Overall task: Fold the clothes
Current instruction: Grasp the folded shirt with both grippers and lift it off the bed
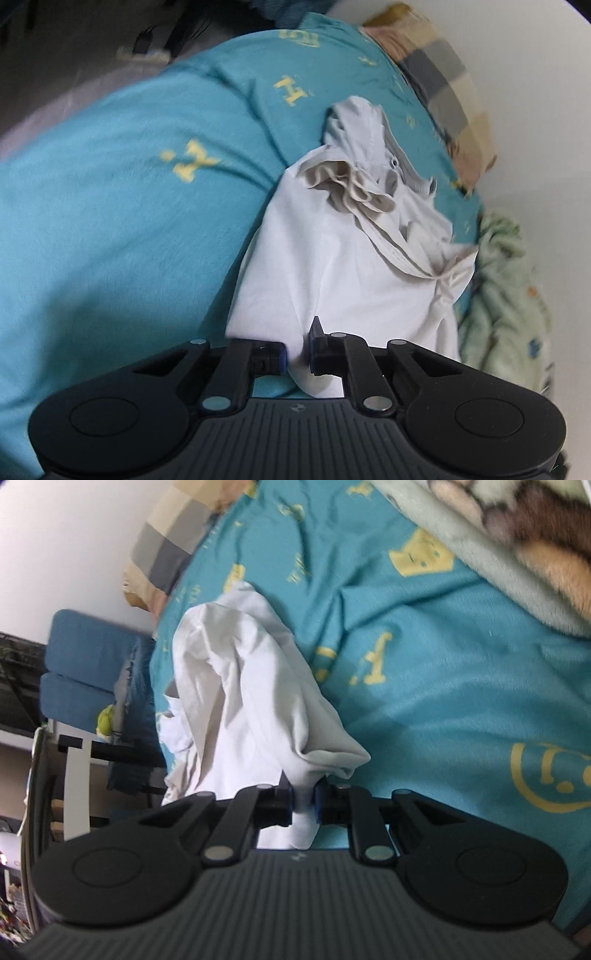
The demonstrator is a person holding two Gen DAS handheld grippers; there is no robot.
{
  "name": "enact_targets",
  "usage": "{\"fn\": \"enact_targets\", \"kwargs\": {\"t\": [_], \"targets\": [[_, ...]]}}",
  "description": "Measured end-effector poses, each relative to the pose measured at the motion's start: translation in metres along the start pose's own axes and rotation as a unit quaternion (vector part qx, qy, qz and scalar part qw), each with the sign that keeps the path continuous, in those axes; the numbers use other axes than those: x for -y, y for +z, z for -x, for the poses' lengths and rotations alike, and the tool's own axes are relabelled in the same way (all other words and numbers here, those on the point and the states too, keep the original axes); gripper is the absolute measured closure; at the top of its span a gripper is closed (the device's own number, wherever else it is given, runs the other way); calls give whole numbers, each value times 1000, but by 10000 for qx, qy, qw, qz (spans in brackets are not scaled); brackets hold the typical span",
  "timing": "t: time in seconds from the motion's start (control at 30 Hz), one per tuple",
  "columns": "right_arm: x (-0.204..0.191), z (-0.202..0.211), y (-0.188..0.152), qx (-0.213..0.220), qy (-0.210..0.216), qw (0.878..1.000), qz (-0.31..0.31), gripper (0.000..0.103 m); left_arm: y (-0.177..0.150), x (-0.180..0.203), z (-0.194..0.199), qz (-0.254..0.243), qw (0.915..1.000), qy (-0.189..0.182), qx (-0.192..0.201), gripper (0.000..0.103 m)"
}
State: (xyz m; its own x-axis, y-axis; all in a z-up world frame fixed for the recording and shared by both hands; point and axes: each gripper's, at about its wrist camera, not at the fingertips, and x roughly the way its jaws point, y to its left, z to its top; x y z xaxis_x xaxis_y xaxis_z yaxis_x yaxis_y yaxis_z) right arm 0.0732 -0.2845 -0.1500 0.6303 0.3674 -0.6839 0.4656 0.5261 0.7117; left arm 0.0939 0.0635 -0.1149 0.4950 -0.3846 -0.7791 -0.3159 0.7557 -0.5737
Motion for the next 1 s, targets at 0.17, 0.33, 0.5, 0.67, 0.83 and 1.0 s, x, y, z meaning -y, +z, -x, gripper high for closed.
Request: {"fn": "enact_targets", "kwargs": {"t": [0.17, 0.33, 0.5, 0.67, 0.83, 1.0], "targets": [[4, 3, -2, 36, -150, 9998, -106, 89, 6, 45, -2, -1116, 9917, 632, -13, 92], [2, 2, -2, 125, -373, 9992, -114, 89, 5, 55, -13, -1587, 9848, 691, -129, 92], [-4, 4, -4, 228, -387, 9990, -12, 89, 11, 25, -14, -1115, 9927, 339, -296, 92], [-9, 9, -6, 348, -312, 9989, 94, 89, 13, -19, -3, -34, 9987, -422, -266, 94], [-17, 19, -12, 439, -39, 9987, 247, 90, 6, -53, 28, 868, 9879, -1273, 199, 95], [-20, 36, -28, 664, 105, 9968, 425, 90, -12, -78, 46, 1425, 9753, -1631, 431, 96]]}}
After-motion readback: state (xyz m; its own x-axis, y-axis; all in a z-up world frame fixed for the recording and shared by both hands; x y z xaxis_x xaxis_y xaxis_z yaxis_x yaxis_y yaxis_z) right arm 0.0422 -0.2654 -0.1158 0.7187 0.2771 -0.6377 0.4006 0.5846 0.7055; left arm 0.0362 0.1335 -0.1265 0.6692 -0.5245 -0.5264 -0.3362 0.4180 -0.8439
